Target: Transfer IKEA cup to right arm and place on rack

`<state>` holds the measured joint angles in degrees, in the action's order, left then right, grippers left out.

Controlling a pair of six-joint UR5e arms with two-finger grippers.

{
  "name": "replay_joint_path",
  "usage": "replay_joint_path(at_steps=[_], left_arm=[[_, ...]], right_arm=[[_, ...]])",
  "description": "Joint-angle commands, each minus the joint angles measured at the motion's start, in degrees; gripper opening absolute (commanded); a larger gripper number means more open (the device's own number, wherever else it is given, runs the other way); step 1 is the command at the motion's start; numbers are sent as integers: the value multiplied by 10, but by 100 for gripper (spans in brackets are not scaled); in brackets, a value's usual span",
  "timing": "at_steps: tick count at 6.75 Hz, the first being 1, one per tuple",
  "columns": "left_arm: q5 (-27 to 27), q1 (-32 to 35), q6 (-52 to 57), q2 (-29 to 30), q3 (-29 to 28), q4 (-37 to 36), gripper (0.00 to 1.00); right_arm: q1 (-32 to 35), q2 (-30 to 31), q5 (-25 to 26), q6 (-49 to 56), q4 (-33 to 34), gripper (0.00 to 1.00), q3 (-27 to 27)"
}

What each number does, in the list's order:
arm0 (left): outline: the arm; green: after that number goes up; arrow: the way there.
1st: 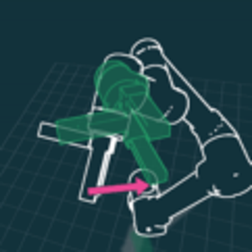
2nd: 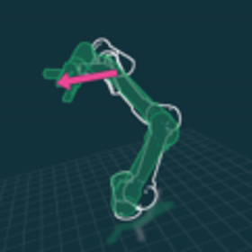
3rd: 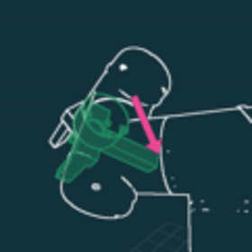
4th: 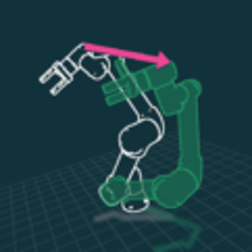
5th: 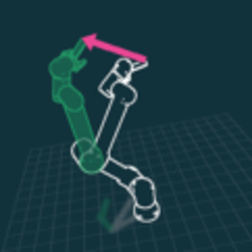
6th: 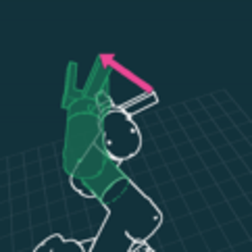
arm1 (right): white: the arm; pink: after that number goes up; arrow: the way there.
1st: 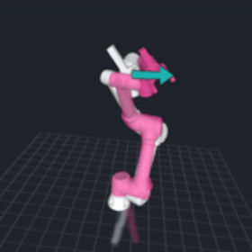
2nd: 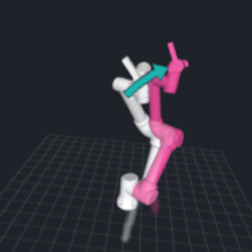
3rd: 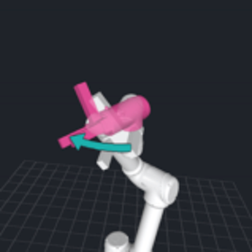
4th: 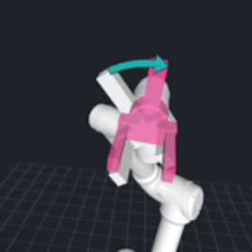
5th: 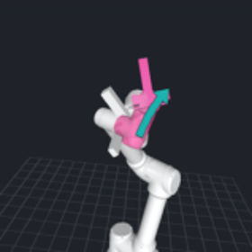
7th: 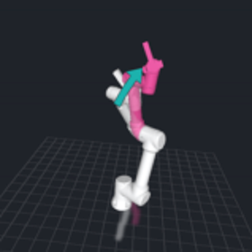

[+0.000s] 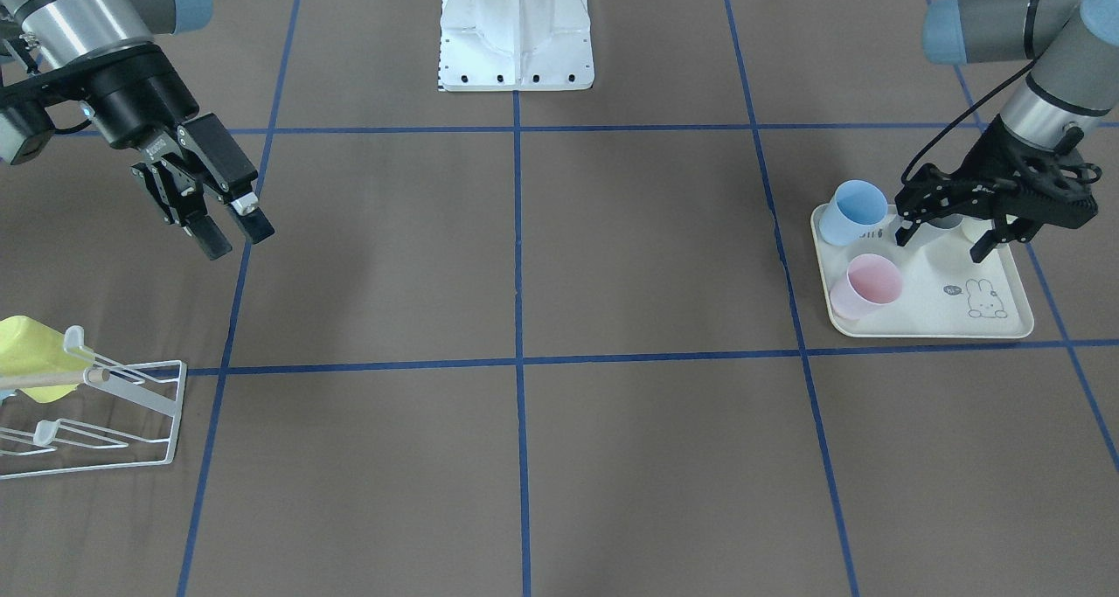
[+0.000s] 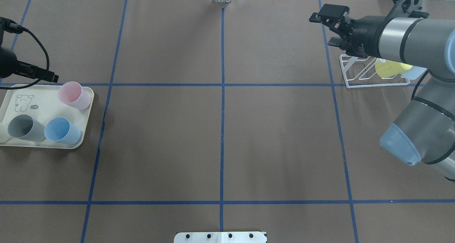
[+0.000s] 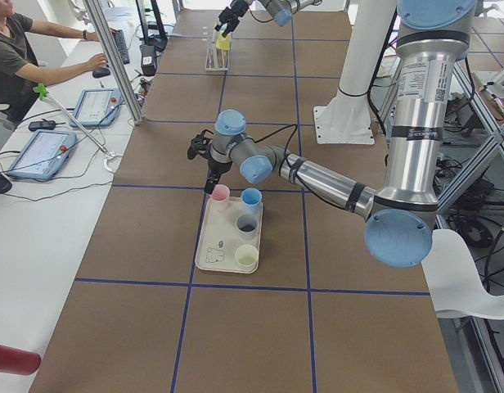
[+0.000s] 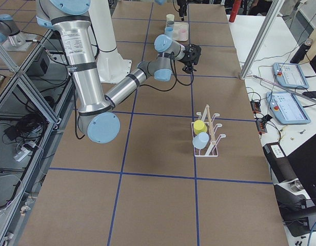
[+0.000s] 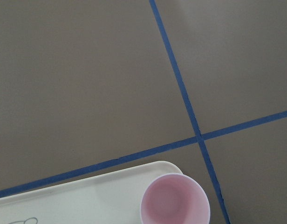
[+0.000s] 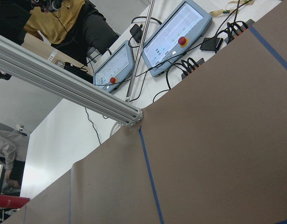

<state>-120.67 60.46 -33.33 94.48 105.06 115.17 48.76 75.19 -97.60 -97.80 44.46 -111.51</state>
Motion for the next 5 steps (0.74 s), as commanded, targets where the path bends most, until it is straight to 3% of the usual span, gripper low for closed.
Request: replay_joint_path(at_steps=[1,3,5], left_arm=[[0,-3,4,16,-32,0,92],[0,-8,5,33,-68,11,85],[1,-33,4,33,-95,41,85]], right_arm=[[-4,-5,-1,-21,-47,100,34],[-4,-8,-1,-26,-50,100,35],[-6,-14,0,-37,-50,100,36]])
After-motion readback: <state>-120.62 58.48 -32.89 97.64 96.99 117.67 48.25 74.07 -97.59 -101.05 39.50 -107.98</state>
